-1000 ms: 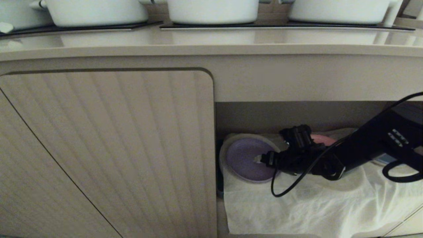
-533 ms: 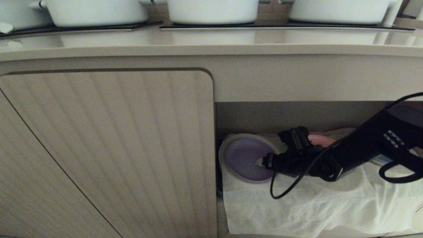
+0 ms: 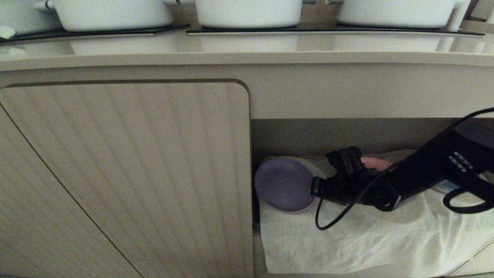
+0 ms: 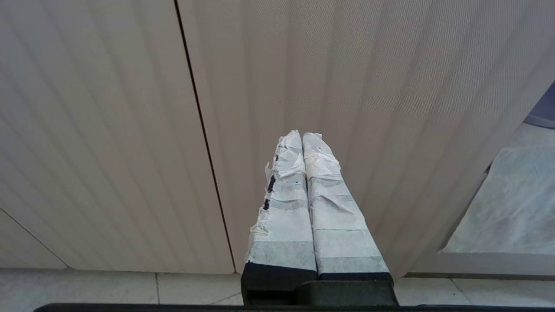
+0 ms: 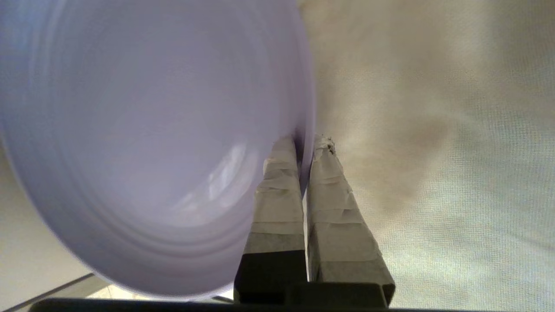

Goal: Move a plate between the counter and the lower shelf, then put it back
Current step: Pick up the plate in the cupboard

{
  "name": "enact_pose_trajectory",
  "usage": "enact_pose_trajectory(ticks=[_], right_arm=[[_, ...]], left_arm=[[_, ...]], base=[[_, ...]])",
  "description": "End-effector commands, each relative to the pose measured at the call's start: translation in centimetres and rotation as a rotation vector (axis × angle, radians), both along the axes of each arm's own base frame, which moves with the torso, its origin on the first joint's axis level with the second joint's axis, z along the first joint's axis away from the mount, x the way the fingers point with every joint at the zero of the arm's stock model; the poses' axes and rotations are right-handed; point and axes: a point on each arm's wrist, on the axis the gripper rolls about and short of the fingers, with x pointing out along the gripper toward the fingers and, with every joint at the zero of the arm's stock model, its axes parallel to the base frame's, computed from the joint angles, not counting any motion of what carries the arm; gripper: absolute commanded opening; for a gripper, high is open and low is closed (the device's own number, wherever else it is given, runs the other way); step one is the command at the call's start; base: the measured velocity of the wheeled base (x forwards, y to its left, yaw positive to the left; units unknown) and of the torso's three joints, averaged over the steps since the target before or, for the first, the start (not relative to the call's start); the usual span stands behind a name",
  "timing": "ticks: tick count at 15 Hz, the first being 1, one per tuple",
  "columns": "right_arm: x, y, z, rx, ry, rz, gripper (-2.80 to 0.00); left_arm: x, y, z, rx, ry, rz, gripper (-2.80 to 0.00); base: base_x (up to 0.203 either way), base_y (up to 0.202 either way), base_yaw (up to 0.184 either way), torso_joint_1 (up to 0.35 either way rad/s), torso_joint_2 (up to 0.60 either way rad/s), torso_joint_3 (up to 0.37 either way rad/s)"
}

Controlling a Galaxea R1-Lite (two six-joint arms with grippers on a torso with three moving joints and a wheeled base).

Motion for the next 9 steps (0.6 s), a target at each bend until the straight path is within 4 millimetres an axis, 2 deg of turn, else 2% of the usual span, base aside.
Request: enact_pose_trajectory(ticks=[1, 9], right_arm=[[-0.1, 0.0, 0.1, -0.008, -0.004, -0.008, -2.80], [-0.9, -0.3, 1.2, -0.010, -0.016, -0.017, -2.80]], left_arm=[[0.0, 0.0, 0.0, 0.000, 0.002, 0.001, -2.80], [0.0, 0.0, 0.0, 0.000, 0.001, 0.001, -2.80]], base=[[0.000, 0.000, 0.000, 0.000, 0.00, 0.000], [0.000, 0.000, 0.000, 0.000, 0.00, 0.000]])
